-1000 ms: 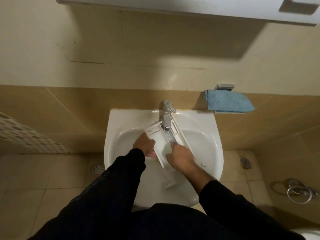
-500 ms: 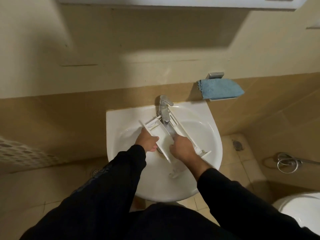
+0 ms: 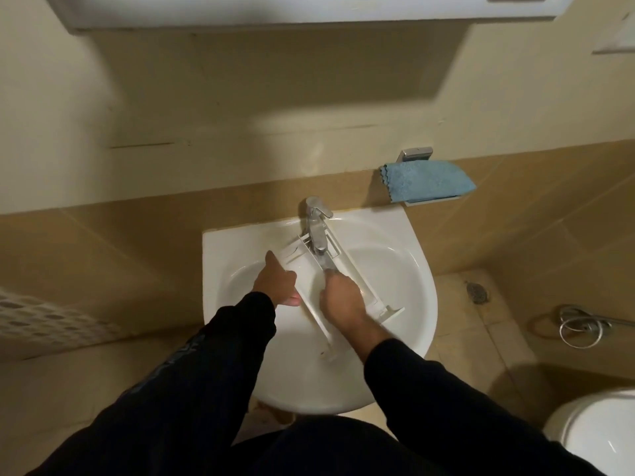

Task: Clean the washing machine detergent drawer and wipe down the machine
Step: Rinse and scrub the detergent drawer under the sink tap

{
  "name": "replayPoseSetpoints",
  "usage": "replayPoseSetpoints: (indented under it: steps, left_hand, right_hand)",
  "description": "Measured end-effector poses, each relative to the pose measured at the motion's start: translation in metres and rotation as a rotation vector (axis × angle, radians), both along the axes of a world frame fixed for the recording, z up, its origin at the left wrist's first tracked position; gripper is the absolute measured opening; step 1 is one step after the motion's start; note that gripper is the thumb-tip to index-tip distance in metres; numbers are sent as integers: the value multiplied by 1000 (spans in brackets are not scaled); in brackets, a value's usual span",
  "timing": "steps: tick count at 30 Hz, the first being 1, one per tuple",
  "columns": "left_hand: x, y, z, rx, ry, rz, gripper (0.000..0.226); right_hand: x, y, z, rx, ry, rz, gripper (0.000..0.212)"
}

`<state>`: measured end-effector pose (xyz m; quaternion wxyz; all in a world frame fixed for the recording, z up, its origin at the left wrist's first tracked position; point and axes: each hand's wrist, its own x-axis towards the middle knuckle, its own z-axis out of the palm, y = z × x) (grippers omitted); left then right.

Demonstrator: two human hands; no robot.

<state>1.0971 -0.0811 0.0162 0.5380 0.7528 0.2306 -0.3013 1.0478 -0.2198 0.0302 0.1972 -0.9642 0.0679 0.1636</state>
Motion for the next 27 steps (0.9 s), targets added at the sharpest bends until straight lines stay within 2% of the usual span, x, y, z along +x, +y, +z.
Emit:
replayPoseSetpoints:
  steps: [2,7,9,12,14,18,22,23,25,27]
  left_hand:
    - [5,-1,-10,34,16,-7,68]
    - [-5,-6,4,108,1,-2,90]
    - [-8,-8,8,156,-20,-29,94]
    - [-12,-11,16,183,-57,-34,97]
    - [-12,-13,21,178,-65,-32,95]
    - [-13,-10,20,146,-28,-32,95]
    - [-20,-7,21,26,41,63,86]
    - [-23,-5,21,44,45,74,79]
    - [-24,5,20,214,-20,45,70]
    - [-21,18,19,469,-122,-140,71]
  right_hand:
    - [-1,-1,-3,-54,-30,38,36]
    - [-15,-23,-2,-241,32,152,35]
    - [-9,-21,2,-183,16,157,39]
    - [7,-4,8,53,-64,84,48]
    - [12,3,14,138,-75,38,49]
    - [4,-10,15,22,-33,87,48]
    - [-5,-17,15,-73,-36,196,46]
    - [-6,-16,16,-90,-41,210,46]
    - [-6,-15,20,-132,-33,251,47]
    - [-5,-16,24,-167,-23,314,50]
